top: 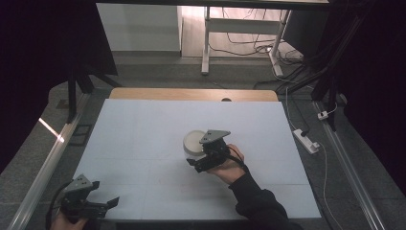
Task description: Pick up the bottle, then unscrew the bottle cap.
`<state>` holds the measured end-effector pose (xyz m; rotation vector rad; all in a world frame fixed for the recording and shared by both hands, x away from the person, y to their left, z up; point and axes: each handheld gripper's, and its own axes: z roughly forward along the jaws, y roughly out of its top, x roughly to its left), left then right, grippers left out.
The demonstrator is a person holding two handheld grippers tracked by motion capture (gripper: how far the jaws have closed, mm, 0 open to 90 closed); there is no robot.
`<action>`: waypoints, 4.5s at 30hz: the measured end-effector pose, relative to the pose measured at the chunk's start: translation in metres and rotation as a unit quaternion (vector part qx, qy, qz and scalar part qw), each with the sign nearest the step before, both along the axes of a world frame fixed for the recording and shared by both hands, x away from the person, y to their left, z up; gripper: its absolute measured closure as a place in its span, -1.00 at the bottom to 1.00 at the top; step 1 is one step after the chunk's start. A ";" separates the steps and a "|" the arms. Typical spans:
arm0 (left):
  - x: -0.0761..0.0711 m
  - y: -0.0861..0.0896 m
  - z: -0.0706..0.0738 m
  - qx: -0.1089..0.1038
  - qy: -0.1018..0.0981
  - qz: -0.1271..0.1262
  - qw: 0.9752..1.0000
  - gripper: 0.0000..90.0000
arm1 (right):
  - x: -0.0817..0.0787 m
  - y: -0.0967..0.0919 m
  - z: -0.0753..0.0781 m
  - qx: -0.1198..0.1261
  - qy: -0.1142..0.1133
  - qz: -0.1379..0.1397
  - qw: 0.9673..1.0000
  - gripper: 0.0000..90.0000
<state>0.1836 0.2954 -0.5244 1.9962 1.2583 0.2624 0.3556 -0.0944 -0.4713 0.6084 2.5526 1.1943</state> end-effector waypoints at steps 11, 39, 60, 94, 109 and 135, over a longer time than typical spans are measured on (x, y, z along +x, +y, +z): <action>0.000 -0.002 0.001 0.010 -0.003 0.008 1.000 -1.00 | -0.003 0.002 -0.002 0.001 -0.001 0.002 1.000 -0.85; 0.020 -0.026 0.015 -0.034 -0.040 -0.080 0.995 -1.00 | -0.007 0.002 -0.002 -0.002 -0.007 0.014 1.000 -0.85; 0.063 -0.064 0.023 -0.019 -0.071 -0.129 0.989 -1.00 | -0.009 0.003 -0.003 0.000 -0.007 0.024 1.000 -0.85; 0.130 -0.133 0.069 -0.016 -0.101 -0.246 0.964 -1.00 | -0.011 0.004 -0.004 0.005 -0.002 0.045 0.999 -0.85; 0.146 -0.160 0.081 -0.007 -0.116 -0.290 0.950 -1.00 | -0.011 0.005 -0.004 0.004 -0.003 0.053 0.999 -0.85; 0.164 -0.182 0.089 -0.029 -0.130 -0.411 0.902 -0.84 | -0.017 0.008 -0.003 0.014 0.006 0.103 0.995 -0.85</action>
